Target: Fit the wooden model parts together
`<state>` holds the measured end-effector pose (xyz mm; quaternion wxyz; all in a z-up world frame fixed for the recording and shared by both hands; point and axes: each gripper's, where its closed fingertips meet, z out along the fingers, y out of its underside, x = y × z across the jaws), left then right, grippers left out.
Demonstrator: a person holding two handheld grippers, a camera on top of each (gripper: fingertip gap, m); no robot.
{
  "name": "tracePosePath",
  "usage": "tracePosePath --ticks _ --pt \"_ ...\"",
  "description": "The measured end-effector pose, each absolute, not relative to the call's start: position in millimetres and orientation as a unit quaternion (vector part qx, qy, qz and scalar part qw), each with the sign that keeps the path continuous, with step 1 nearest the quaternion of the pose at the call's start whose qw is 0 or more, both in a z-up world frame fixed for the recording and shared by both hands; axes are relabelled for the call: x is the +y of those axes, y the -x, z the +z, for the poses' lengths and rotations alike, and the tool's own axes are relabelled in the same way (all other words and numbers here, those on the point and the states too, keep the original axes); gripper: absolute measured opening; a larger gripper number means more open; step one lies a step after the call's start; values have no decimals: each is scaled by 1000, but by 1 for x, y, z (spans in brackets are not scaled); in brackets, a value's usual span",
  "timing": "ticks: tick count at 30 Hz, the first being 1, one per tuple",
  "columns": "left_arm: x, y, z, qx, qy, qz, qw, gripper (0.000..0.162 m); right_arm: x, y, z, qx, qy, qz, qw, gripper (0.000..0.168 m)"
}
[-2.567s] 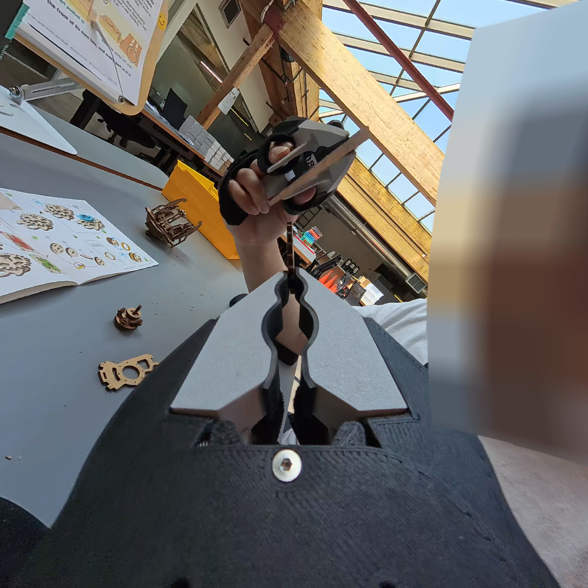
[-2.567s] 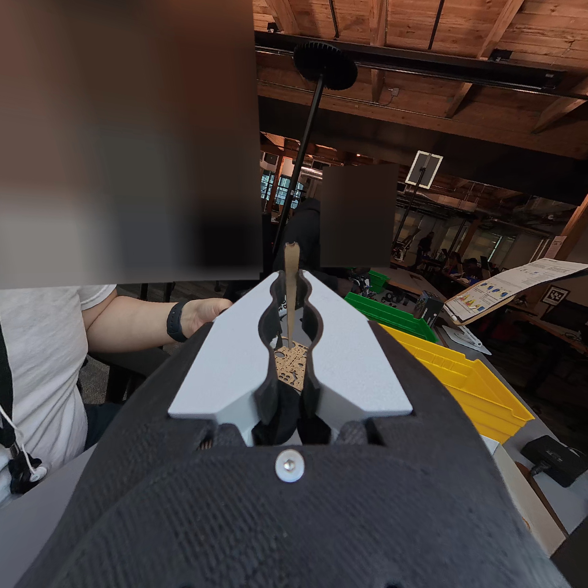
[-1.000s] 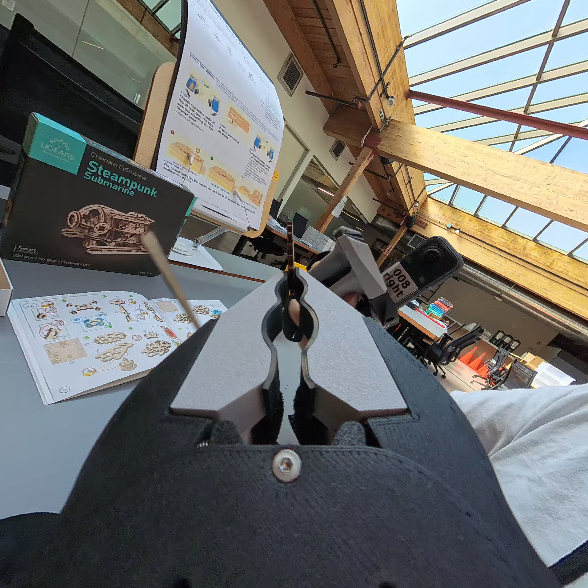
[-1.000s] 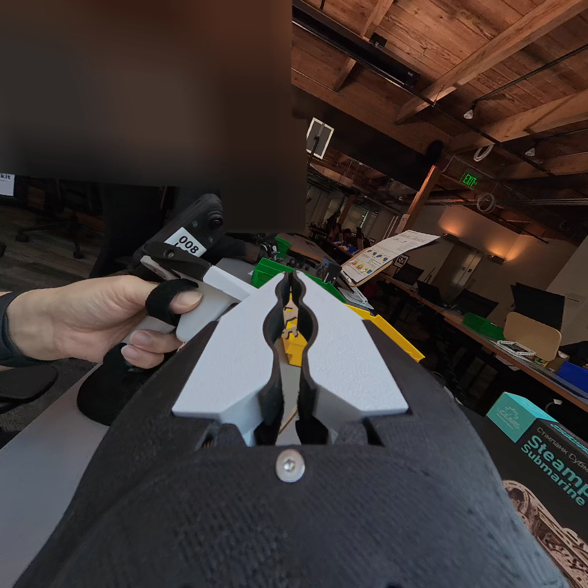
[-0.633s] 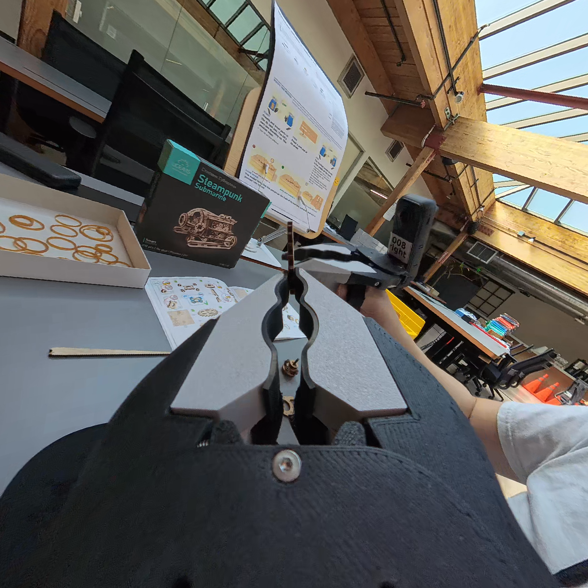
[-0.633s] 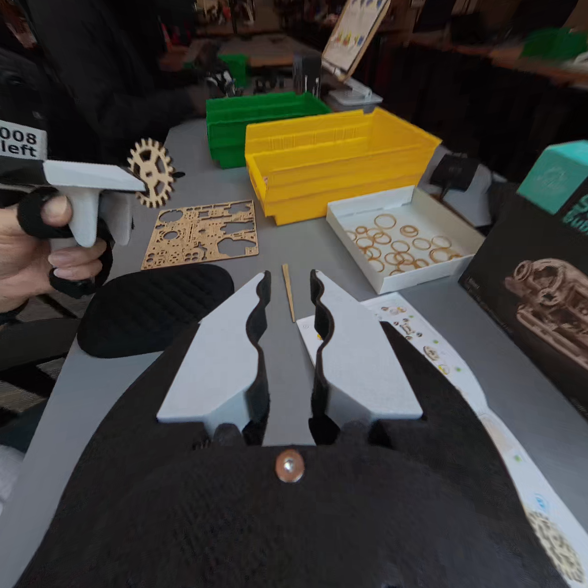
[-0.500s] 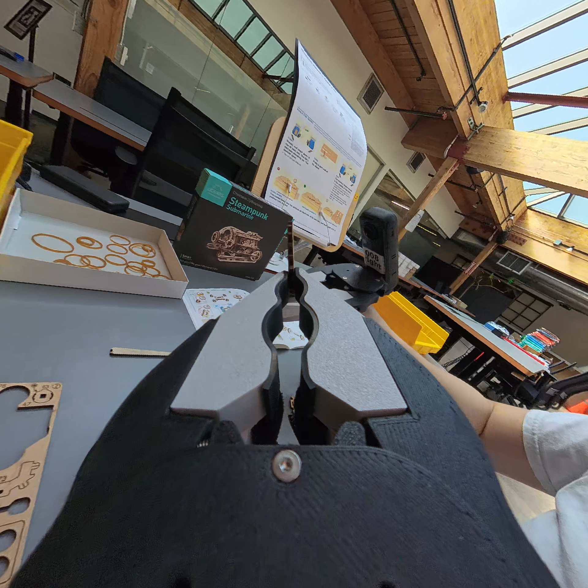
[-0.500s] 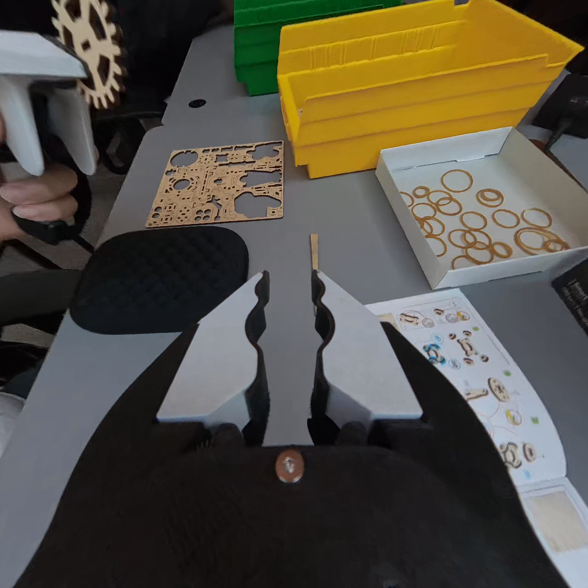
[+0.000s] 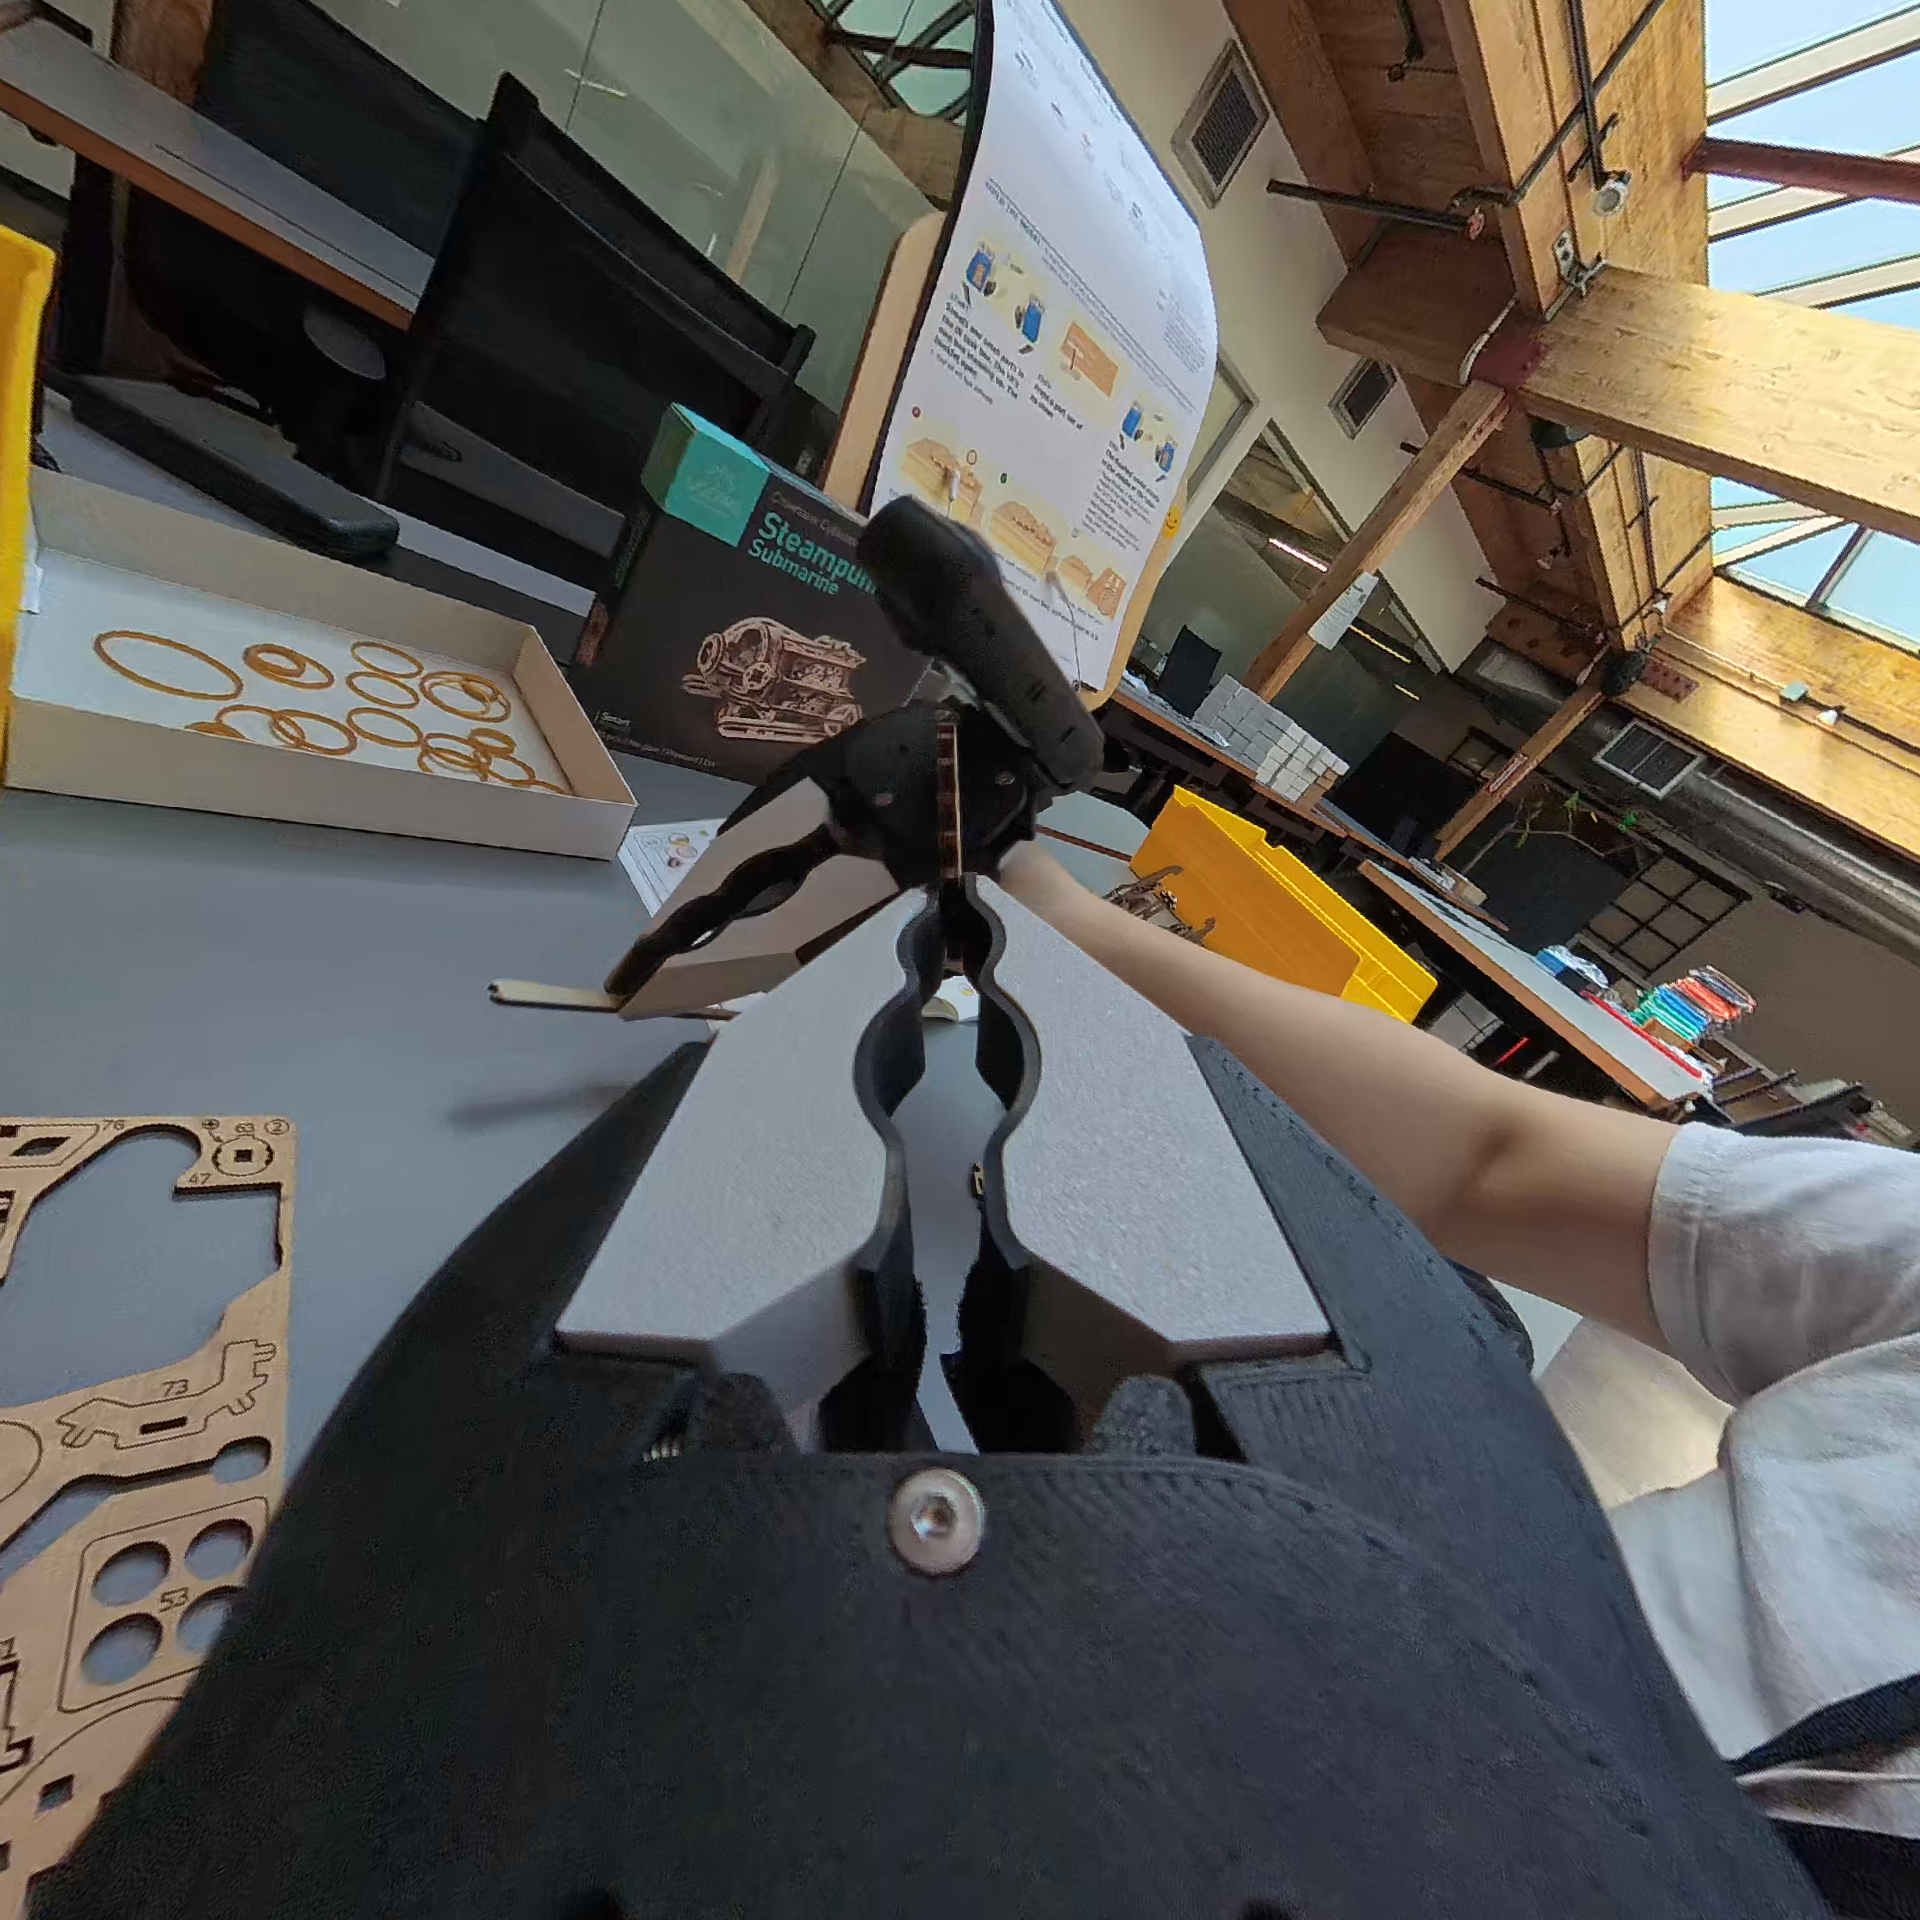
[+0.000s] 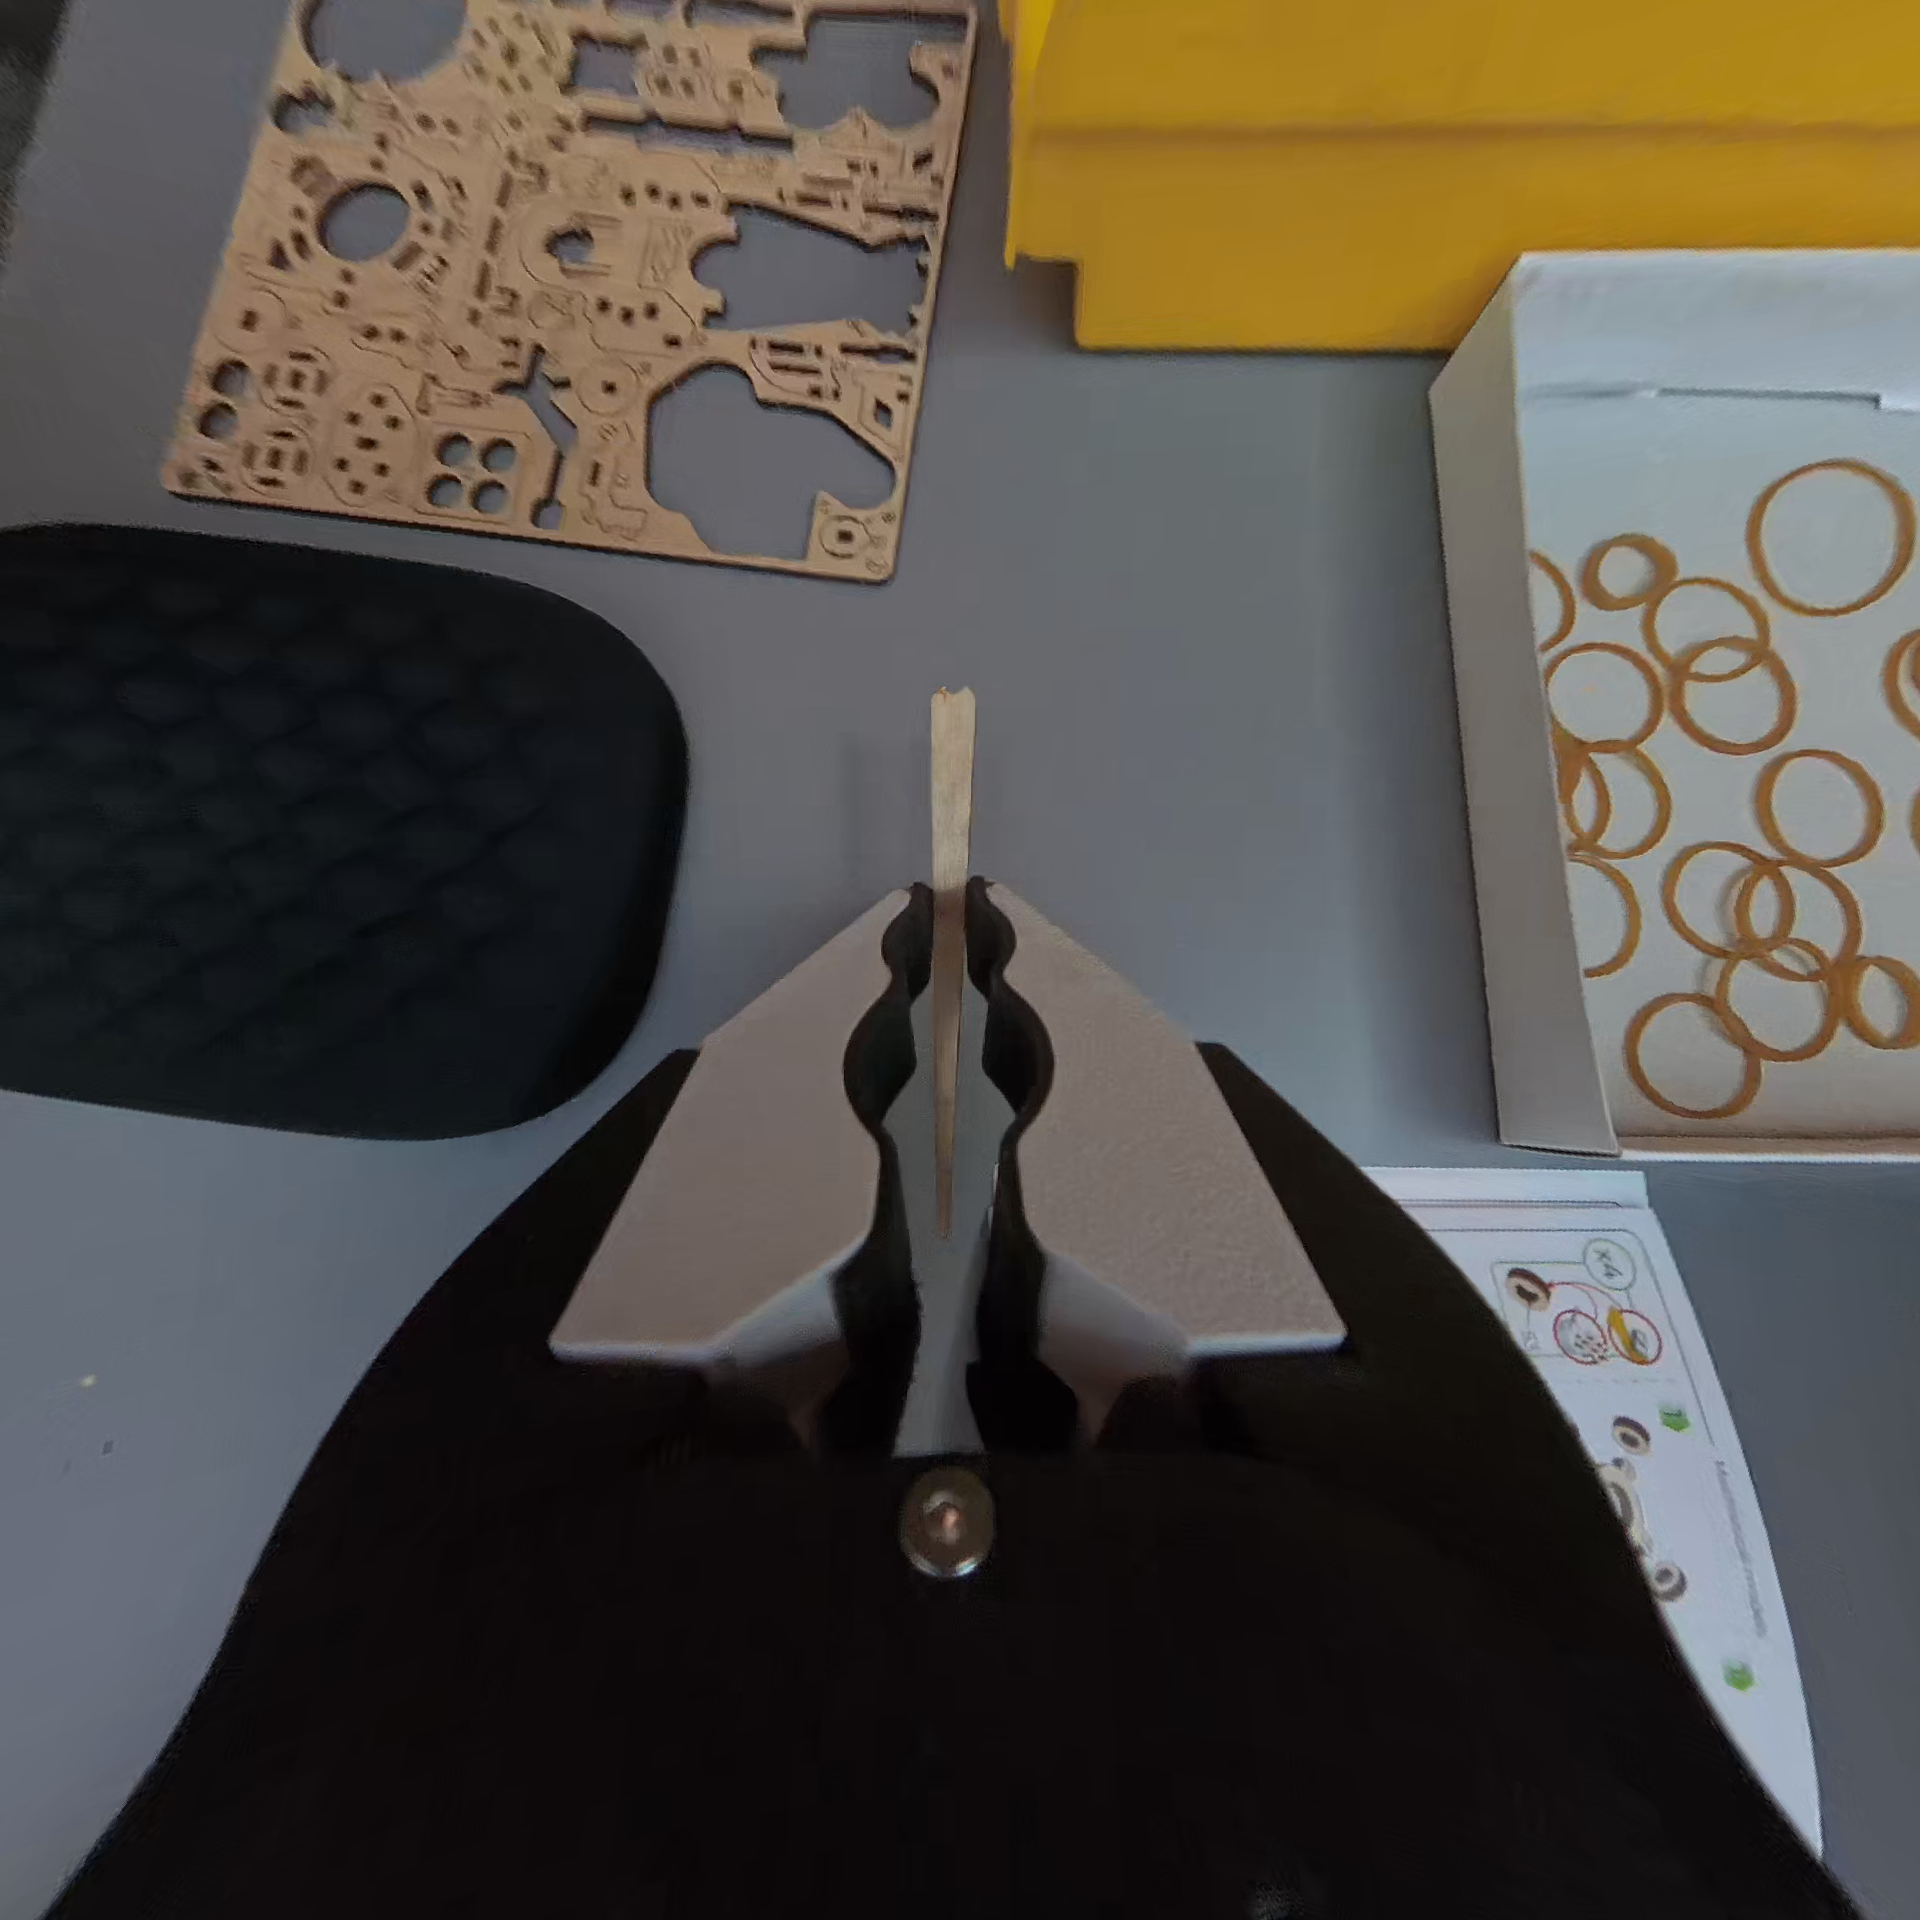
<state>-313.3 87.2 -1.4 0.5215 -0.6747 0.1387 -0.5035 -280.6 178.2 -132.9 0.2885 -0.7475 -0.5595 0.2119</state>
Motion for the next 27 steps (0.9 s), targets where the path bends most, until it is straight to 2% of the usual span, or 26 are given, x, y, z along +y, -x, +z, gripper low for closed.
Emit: tracePosePath --ticks 4,7,10,15,27 --pt "75 292 -18 233 694 -480 484 0 129 251 -47 -580 681 249 372 5" --pt "69 276 -21 279 692 -468 473 0 87 227 -21 -598 681 281 316 4" --pt "69 263 -24 292 690 -466 470 0 76 211 -26 -586 714 255 287 5" --pt "69 249 -34 304 703 -445 465 0 75 202 -26 -560 734 238 302 5" --pt "51 236 -39 356 709 -409 451 0 58 189 -32 -623 720 173 251 4"
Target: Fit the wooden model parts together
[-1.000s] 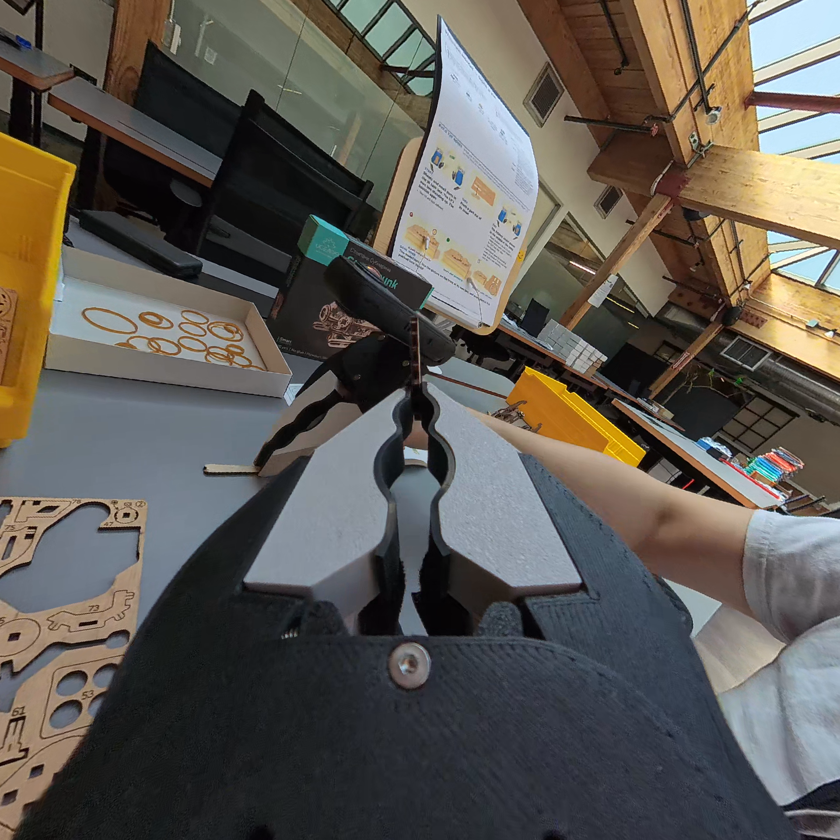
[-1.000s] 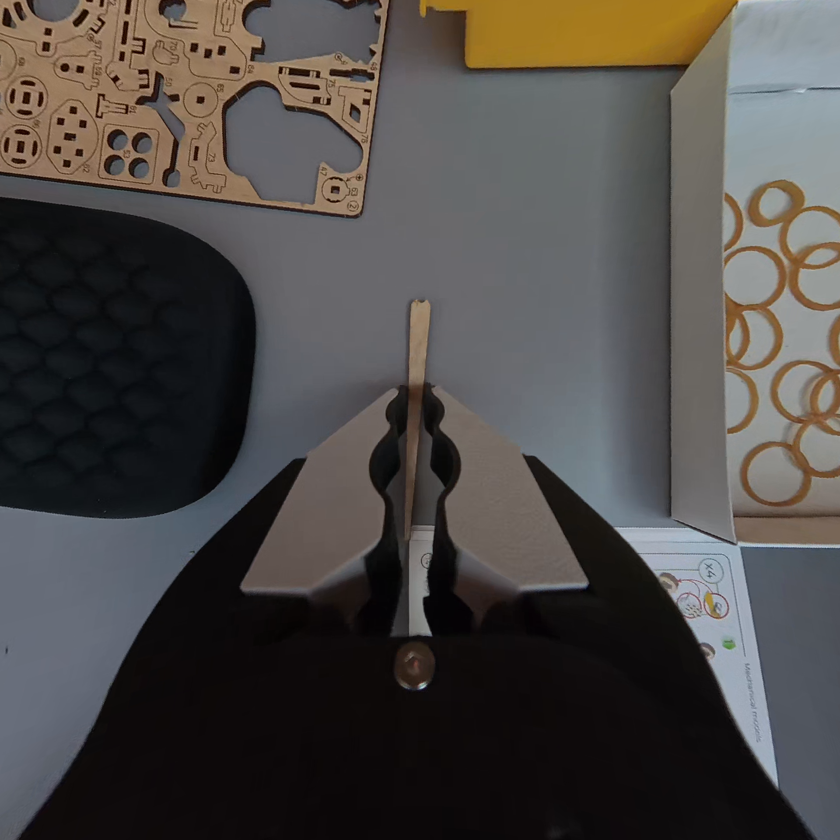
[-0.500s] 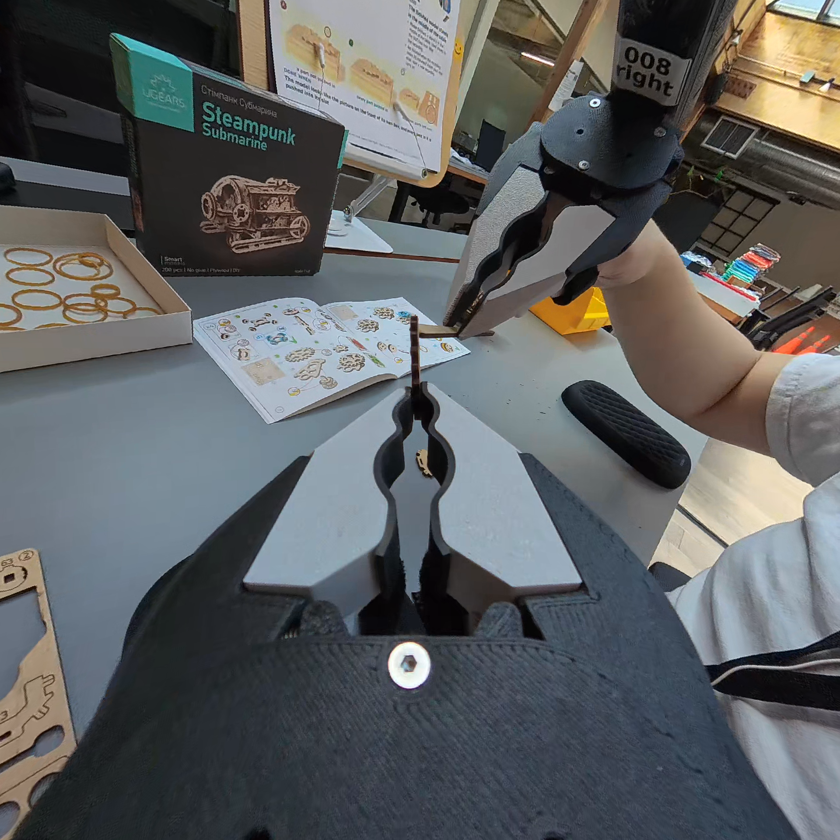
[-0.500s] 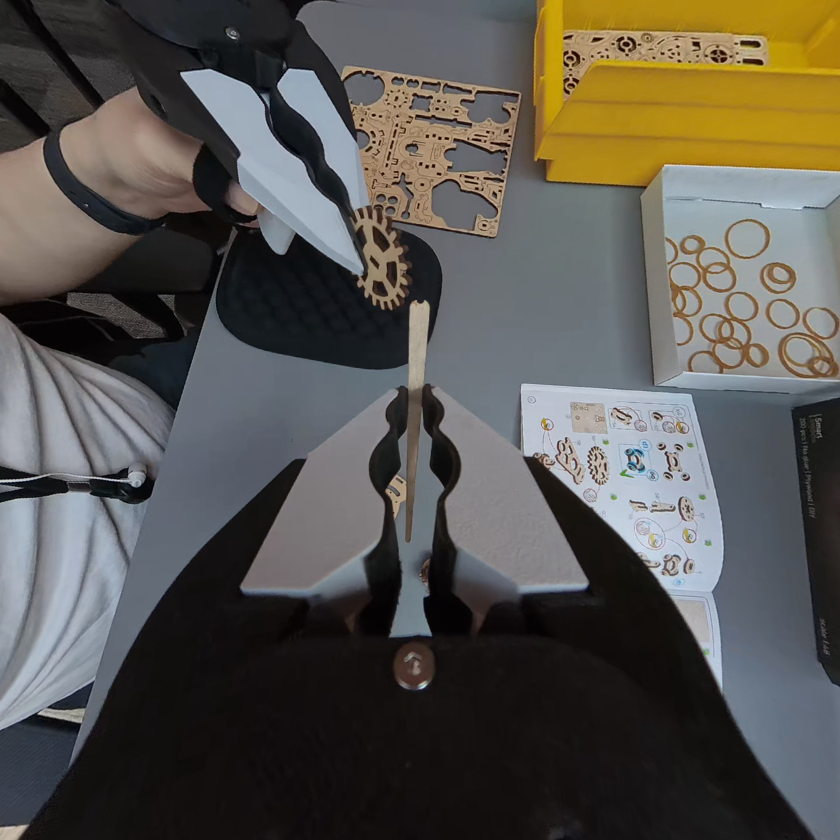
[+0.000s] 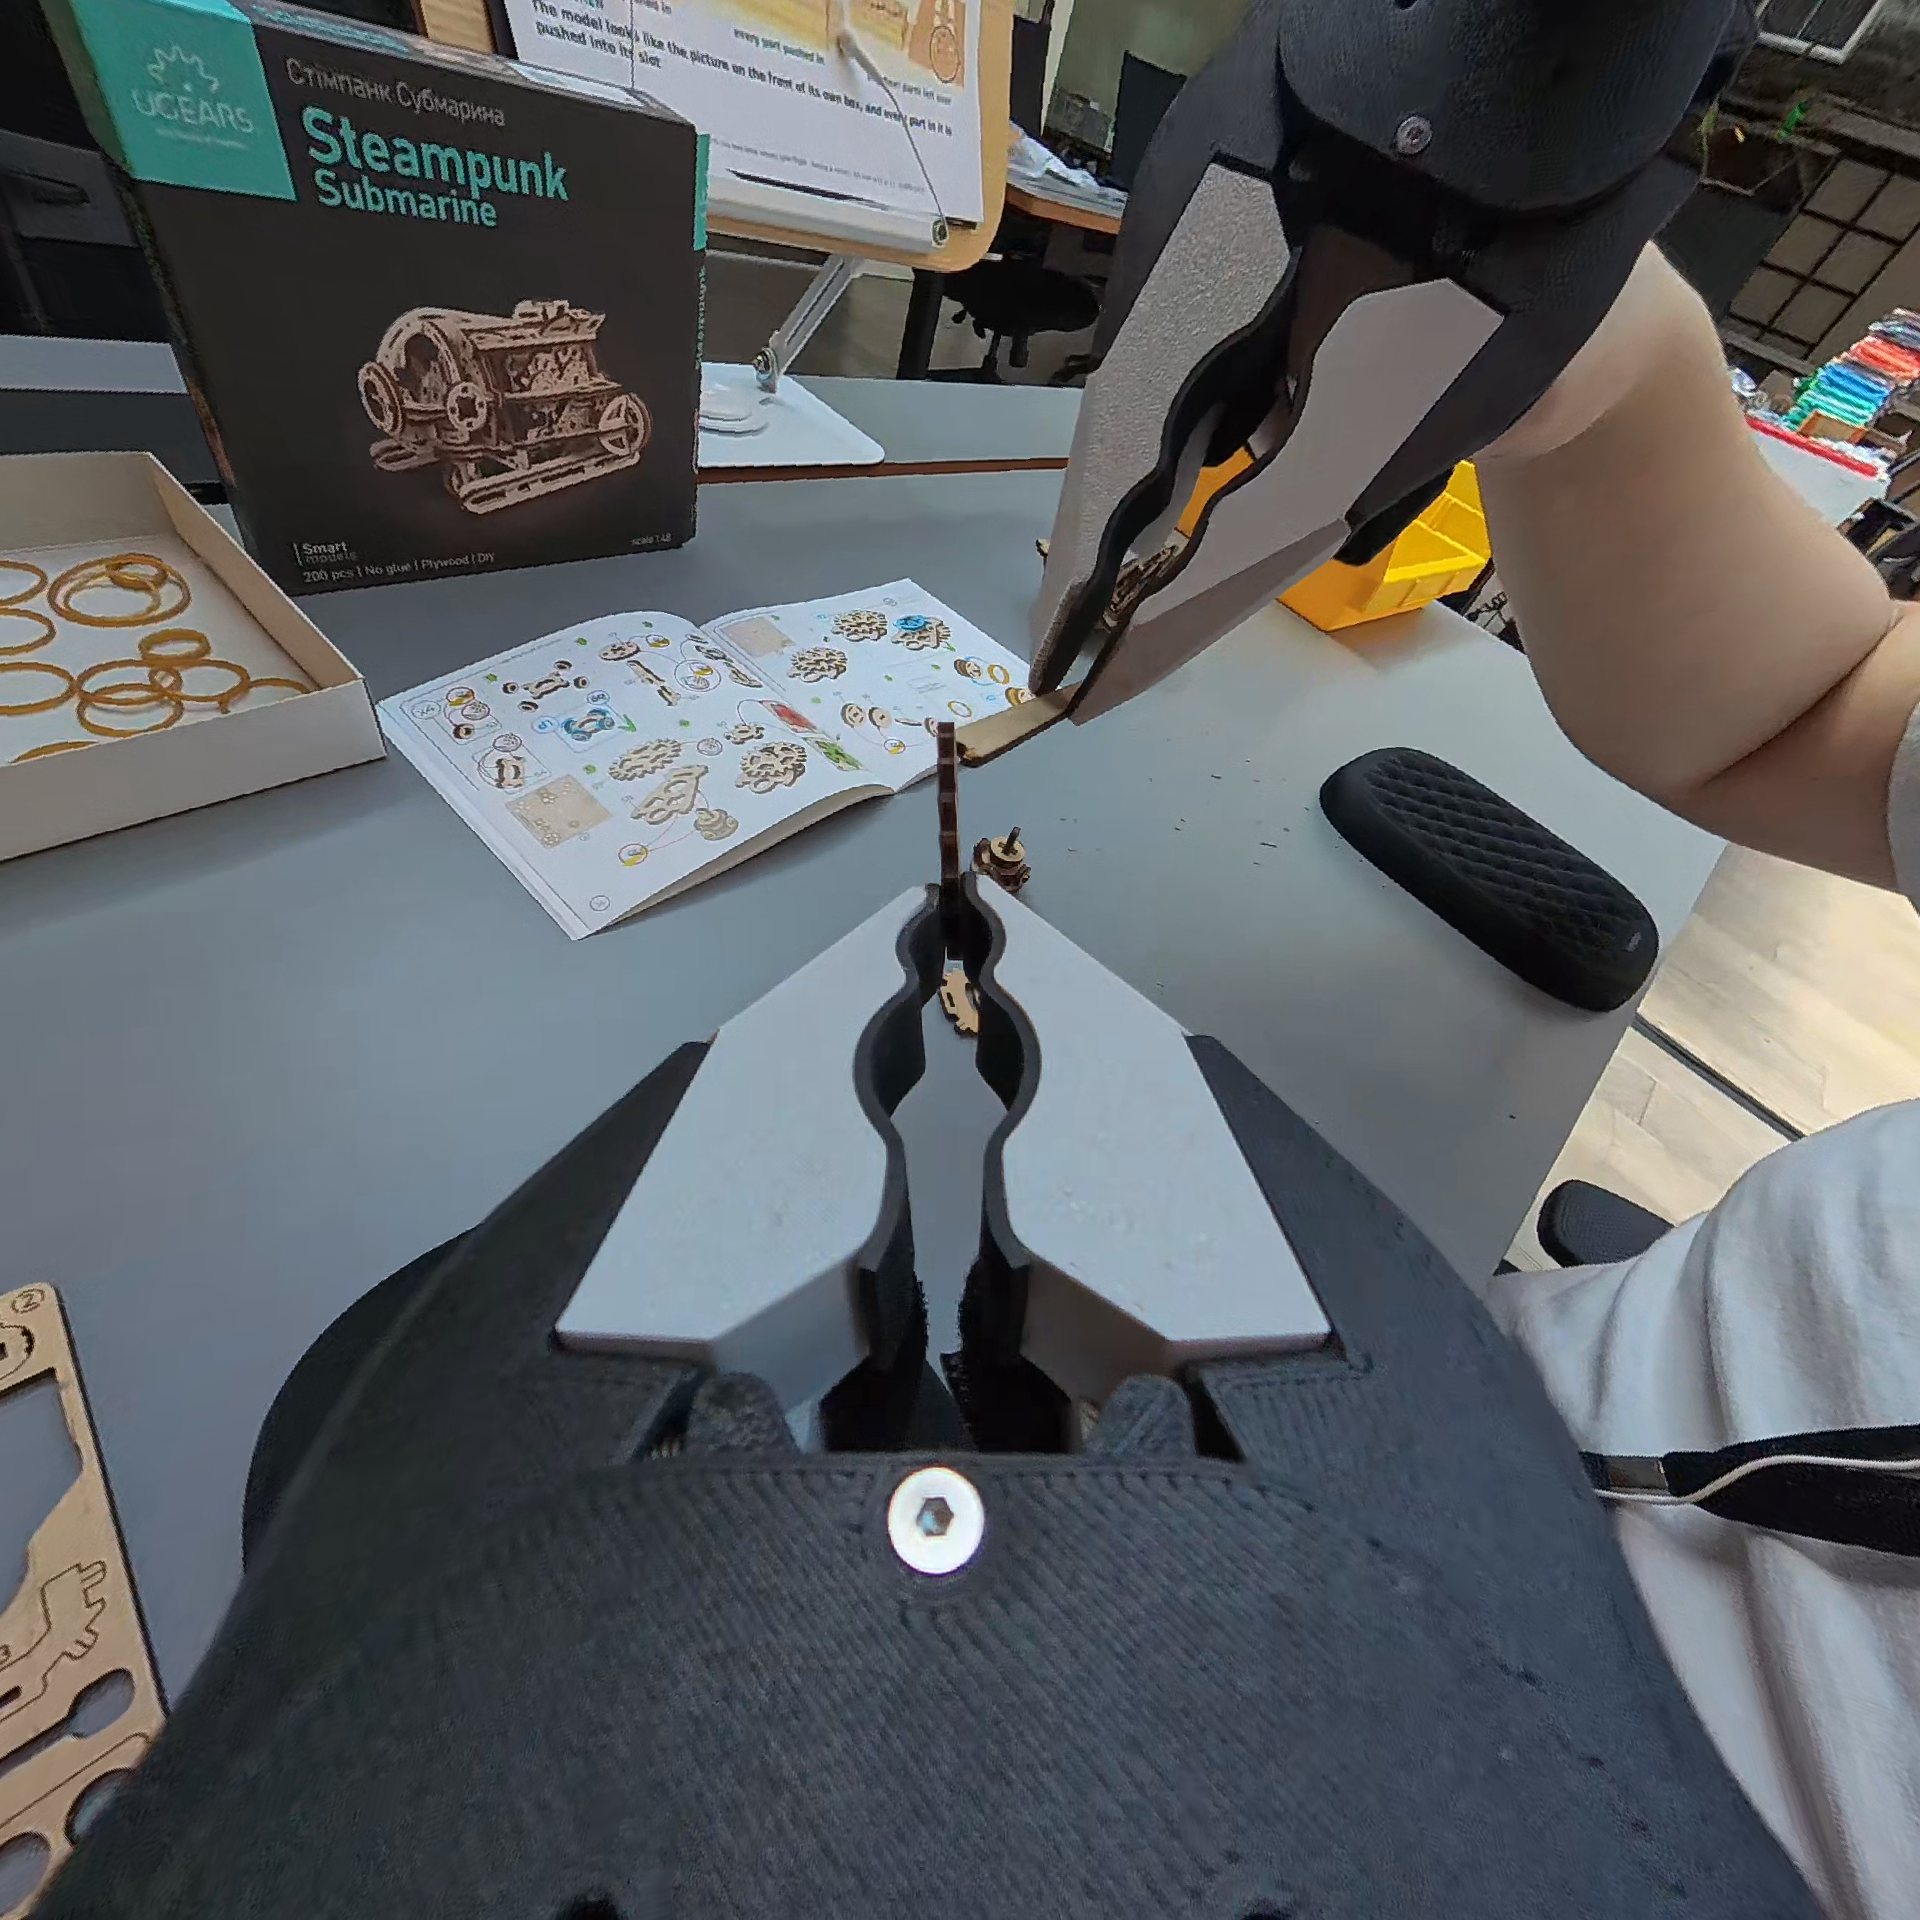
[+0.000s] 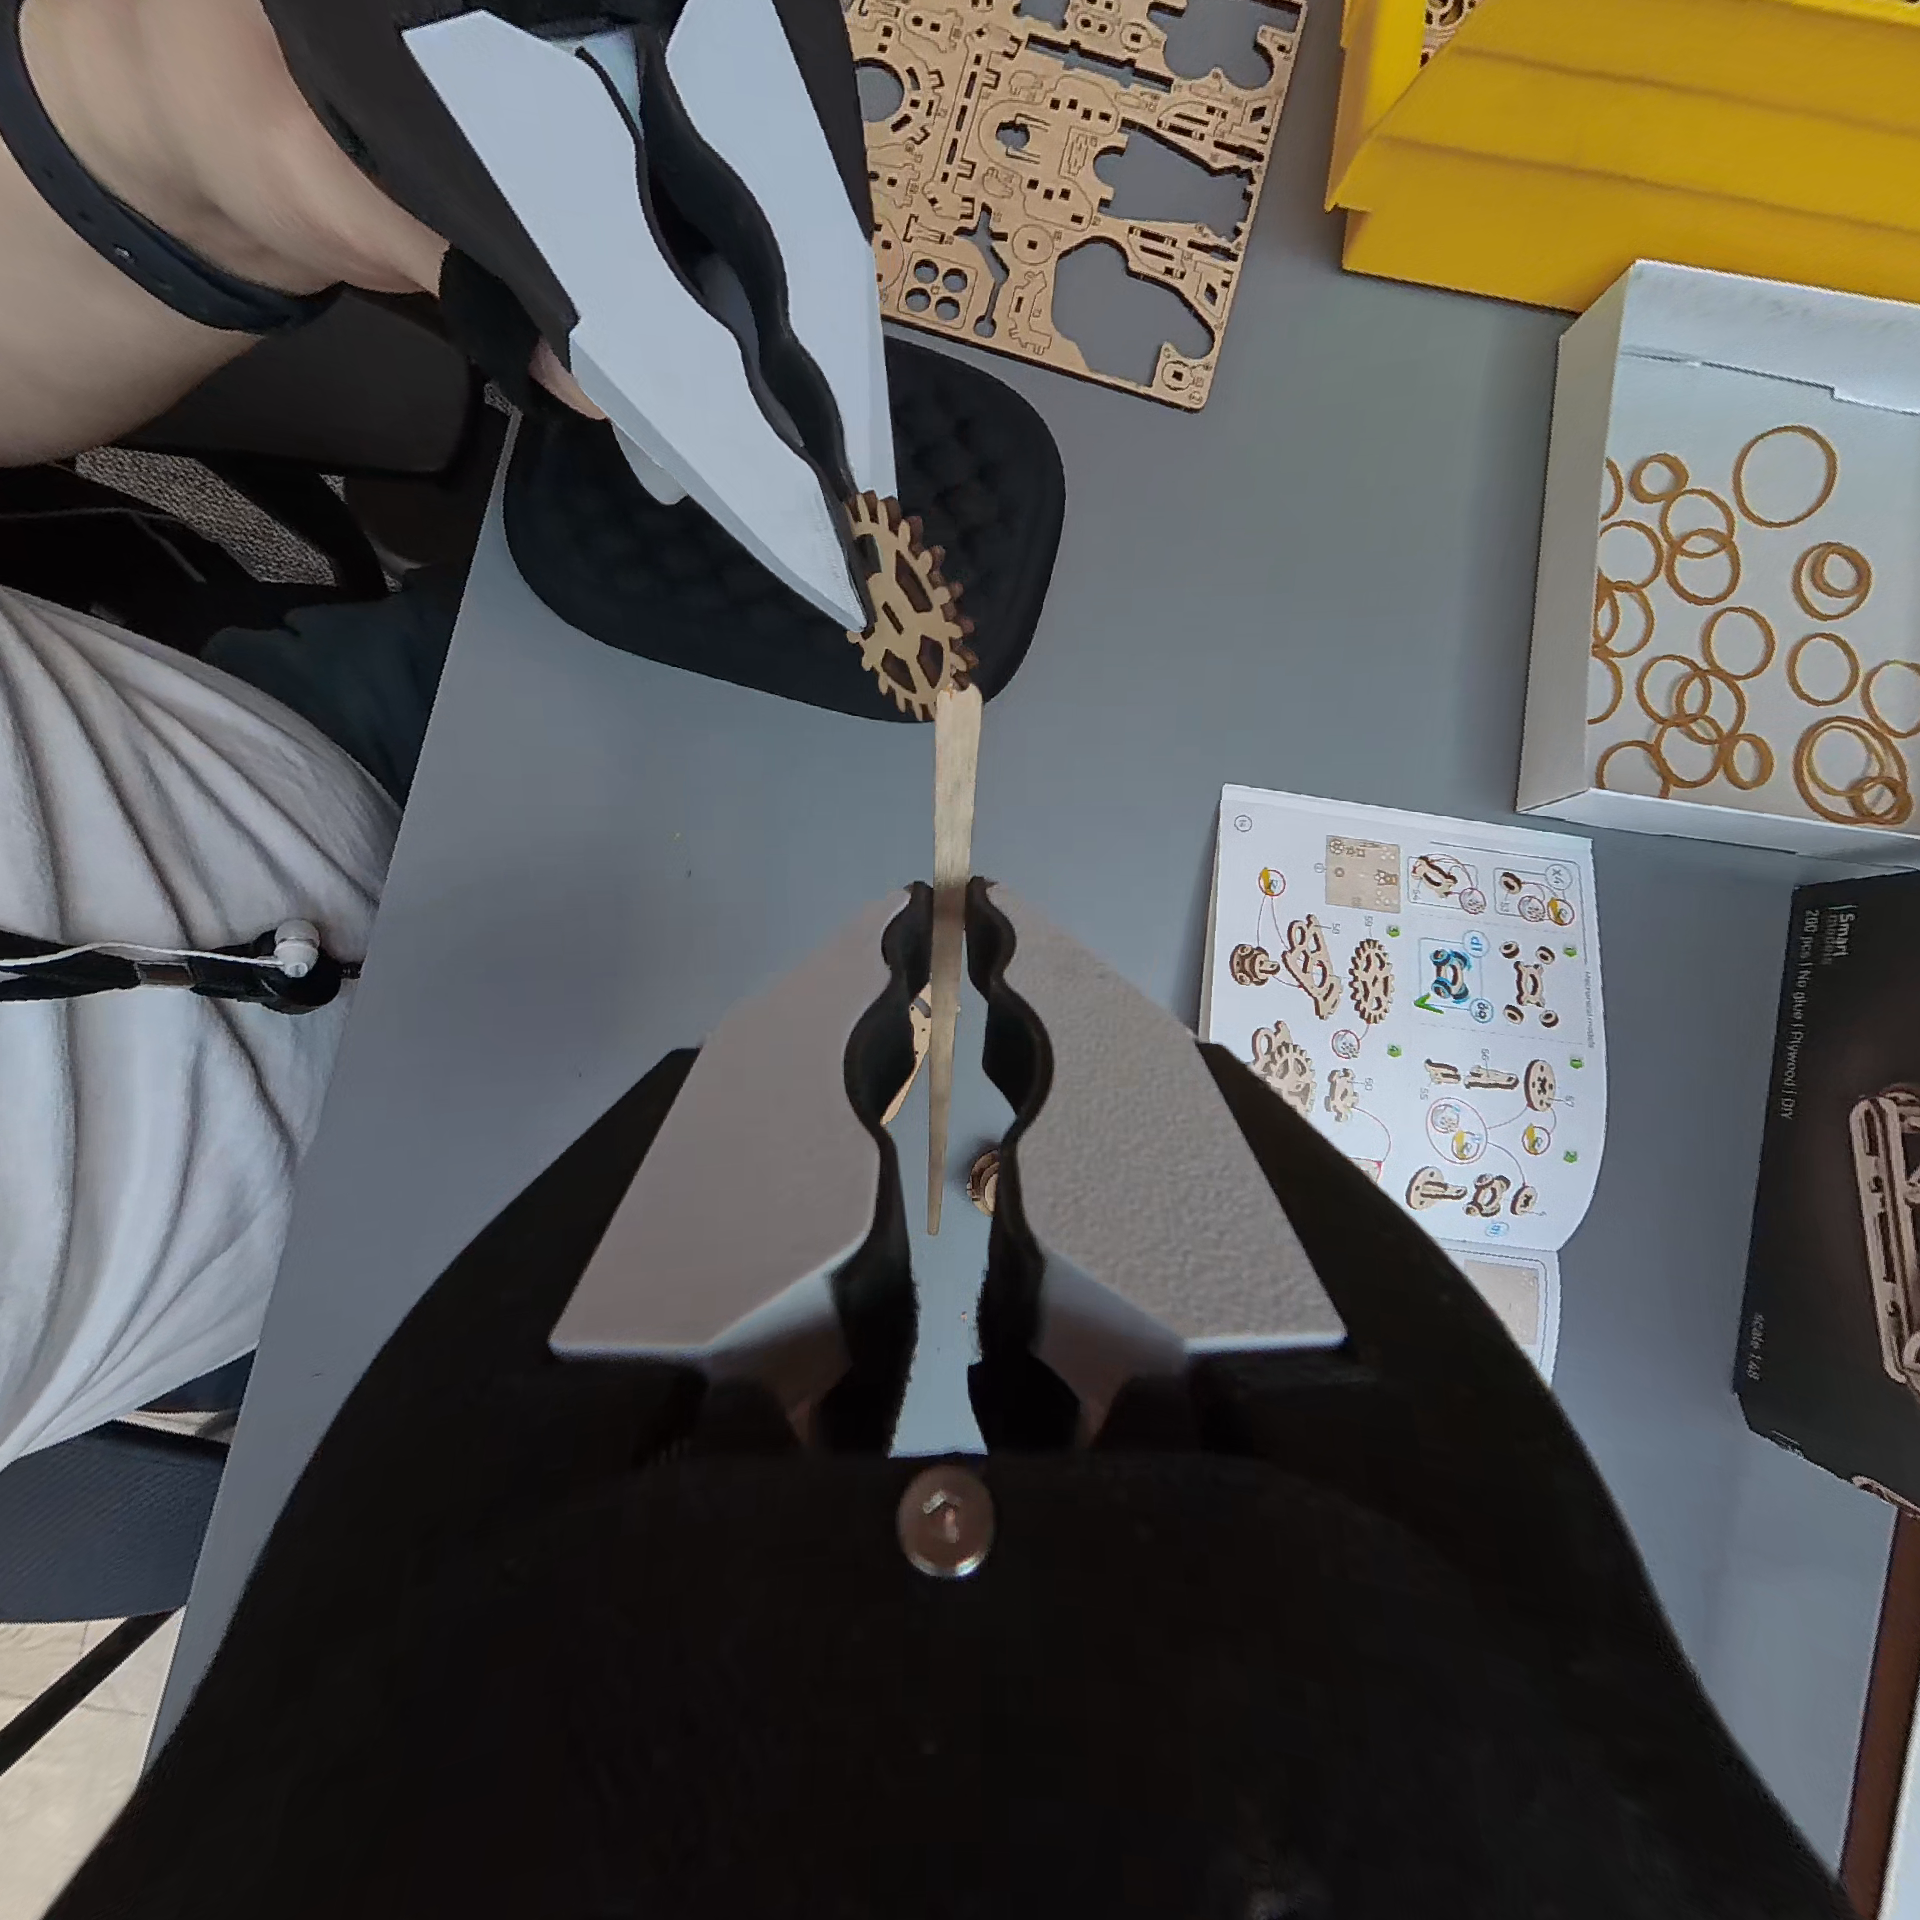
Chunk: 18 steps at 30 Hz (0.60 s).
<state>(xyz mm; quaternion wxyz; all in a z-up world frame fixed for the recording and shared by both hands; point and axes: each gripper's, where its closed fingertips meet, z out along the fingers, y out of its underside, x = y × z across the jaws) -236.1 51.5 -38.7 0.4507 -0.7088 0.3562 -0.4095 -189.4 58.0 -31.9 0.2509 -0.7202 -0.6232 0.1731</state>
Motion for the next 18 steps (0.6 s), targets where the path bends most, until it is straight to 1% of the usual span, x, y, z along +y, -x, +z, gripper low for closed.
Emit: tracePosePath --ticks 10,18 --pt "44 227 -40 375 707 -402 445 0 51 181 -32 -647 720 137 209 4" --pt "38 224 -43 405 710 -391 423 0 39 179 -29 -662 715 168 149 5"
